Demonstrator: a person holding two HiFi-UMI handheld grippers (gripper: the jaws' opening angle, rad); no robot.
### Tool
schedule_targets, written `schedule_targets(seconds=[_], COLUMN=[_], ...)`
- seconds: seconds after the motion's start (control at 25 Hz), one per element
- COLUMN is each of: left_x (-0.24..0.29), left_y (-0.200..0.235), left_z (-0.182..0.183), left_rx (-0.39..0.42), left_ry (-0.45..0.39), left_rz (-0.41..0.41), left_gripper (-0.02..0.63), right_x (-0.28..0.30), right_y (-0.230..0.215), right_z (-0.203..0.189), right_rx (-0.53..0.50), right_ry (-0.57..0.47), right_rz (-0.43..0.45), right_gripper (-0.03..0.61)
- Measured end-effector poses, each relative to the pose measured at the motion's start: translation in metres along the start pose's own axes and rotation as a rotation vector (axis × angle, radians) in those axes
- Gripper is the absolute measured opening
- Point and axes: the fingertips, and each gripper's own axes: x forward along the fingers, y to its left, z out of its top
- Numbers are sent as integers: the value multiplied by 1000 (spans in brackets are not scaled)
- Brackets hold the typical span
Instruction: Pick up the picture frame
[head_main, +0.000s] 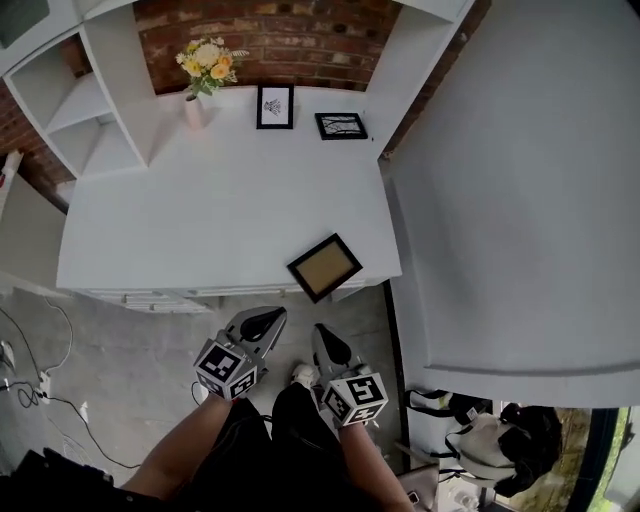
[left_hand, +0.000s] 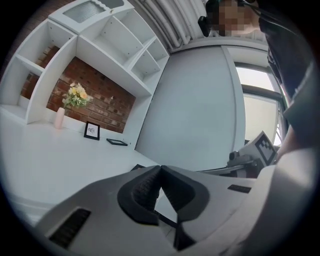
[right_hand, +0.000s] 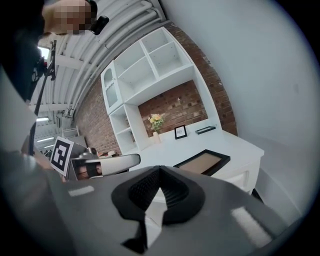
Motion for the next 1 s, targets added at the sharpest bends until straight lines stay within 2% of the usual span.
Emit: schedule_targets(seconds=[0.52, 1.0], left_x=[3, 1], left_y=[10, 22], left_z=[-9, -18], left_rx=[-20, -30], left_ry=[-29, -47], left_rz=[185, 303], left_gripper=[3, 5], right_x=[20, 28], right_y=[-15, -36], right_z=[-6, -25], right_rx=[18, 85], right_ry=[72, 140], right_rz=[164, 213], right_gripper=[3, 4])
